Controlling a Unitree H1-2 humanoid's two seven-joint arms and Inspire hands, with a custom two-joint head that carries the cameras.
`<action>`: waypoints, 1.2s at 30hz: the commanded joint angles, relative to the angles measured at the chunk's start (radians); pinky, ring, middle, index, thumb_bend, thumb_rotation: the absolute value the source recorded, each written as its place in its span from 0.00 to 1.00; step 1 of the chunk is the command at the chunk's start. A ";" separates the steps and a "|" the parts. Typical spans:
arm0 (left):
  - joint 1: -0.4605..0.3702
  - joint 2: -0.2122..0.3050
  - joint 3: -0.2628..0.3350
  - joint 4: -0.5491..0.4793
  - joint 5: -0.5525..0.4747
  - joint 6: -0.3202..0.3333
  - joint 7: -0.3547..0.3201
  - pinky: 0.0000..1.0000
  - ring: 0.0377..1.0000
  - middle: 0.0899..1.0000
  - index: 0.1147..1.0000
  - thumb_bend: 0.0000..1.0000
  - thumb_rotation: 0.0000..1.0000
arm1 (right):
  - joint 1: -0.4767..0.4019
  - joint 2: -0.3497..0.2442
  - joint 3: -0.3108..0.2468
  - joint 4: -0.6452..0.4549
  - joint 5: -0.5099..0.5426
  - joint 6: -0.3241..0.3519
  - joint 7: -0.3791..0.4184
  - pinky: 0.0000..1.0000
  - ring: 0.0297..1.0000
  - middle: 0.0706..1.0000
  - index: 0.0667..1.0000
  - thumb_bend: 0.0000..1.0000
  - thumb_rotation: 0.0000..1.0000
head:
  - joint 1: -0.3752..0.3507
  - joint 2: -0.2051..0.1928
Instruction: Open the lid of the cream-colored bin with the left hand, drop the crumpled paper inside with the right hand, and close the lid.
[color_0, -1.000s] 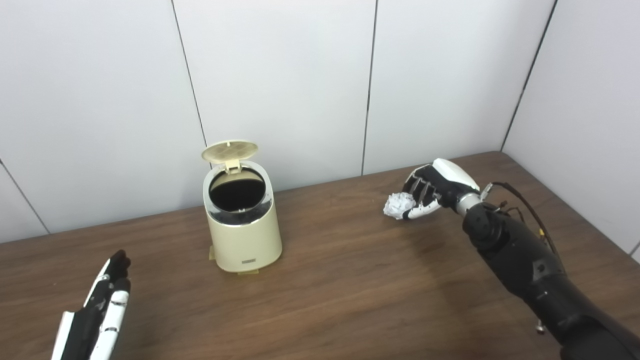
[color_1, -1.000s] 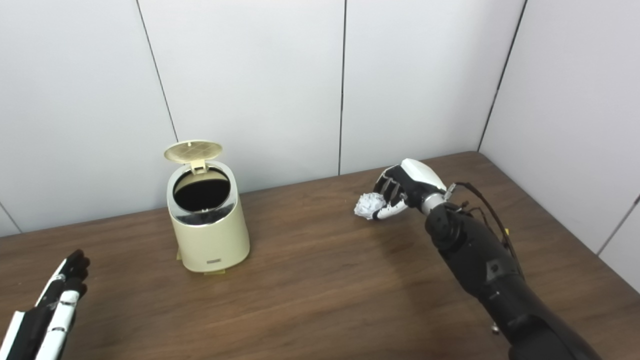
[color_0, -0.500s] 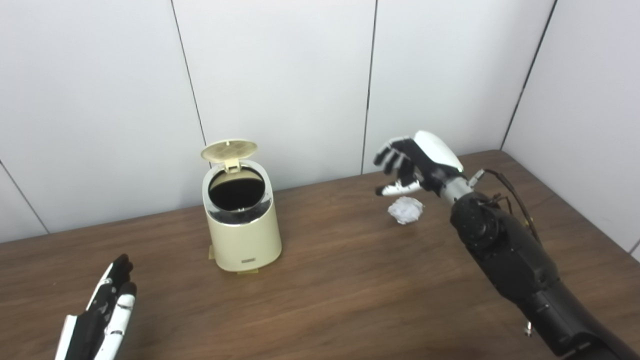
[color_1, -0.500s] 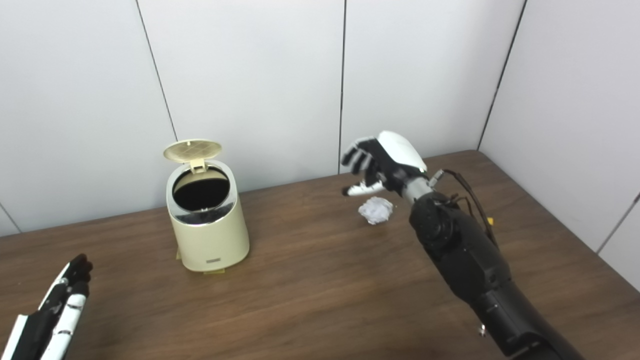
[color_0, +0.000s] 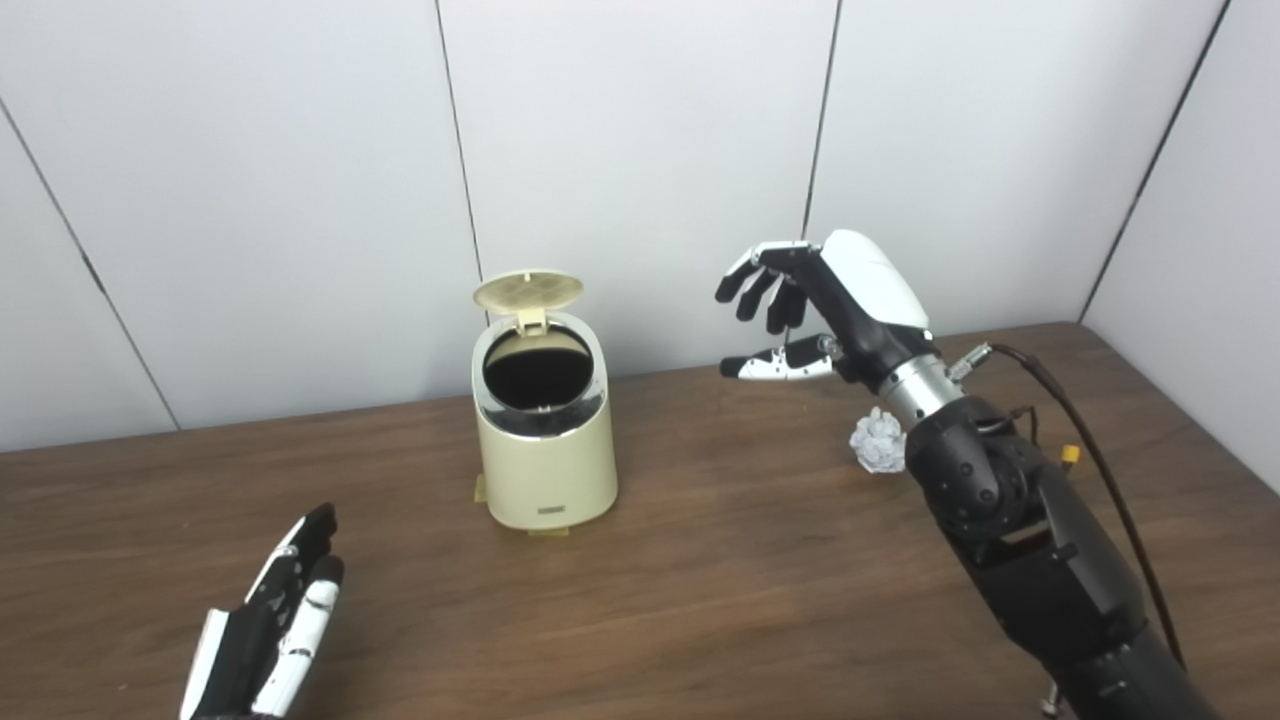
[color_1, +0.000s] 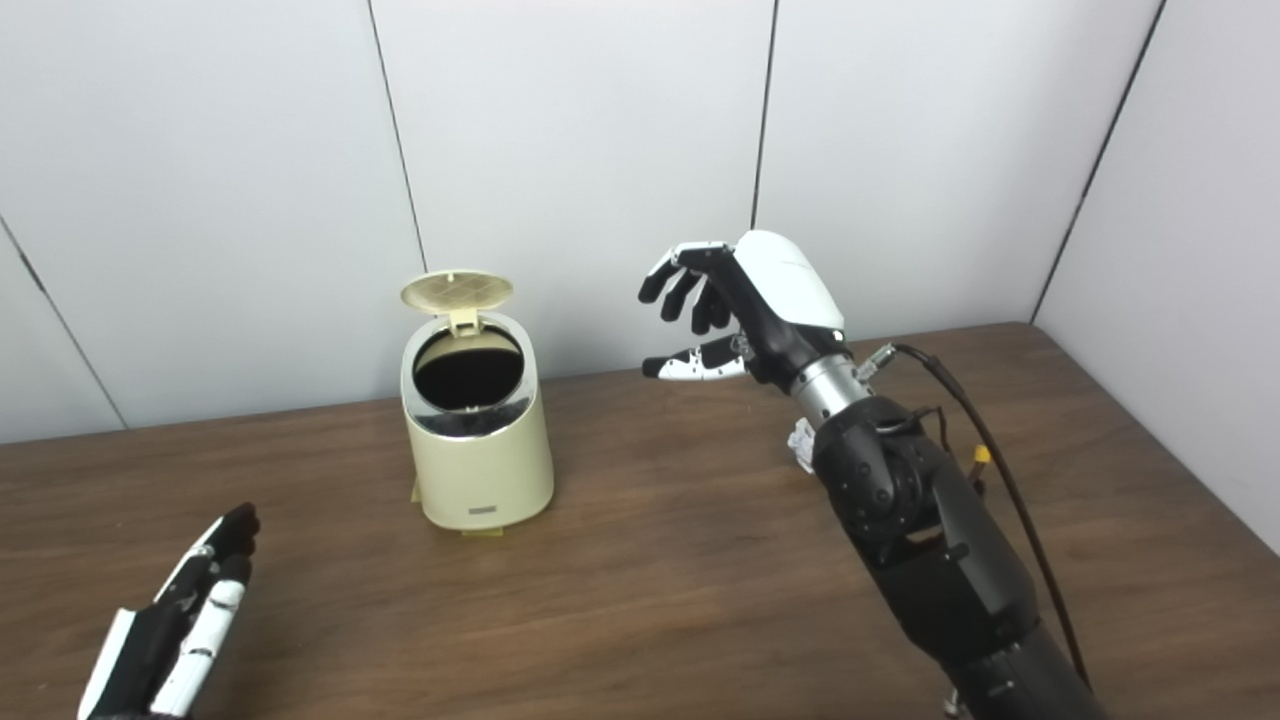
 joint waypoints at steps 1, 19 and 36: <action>-0.015 0.002 0.000 -0.011 0.012 -0.048 0.011 0.98 0.96 0.95 0.96 0.54 0.73 | -0.057 -0.009 -0.018 -0.021 -0.006 -0.024 -0.006 0.28 0.33 0.44 0.52 0.51 0.00 | -0.001 0.001; -0.021 0.004 0.017 -0.008 -0.018 -0.045 0.006 1.00 0.97 0.94 0.96 0.54 0.71 | -0.032 -0.069 -0.043 0.003 -0.067 0.120 0.118 0.38 0.37 0.45 0.52 0.51 0.00 | -0.057 0.002; -0.029 0.029 0.028 -0.045 -0.033 -0.005 -0.010 0.99 0.99 0.96 0.97 0.48 0.74 | -0.017 -0.140 0.015 0.153 -0.249 0.317 0.431 0.52 0.69 0.77 0.86 1.00 0.33 | -0.121 0.013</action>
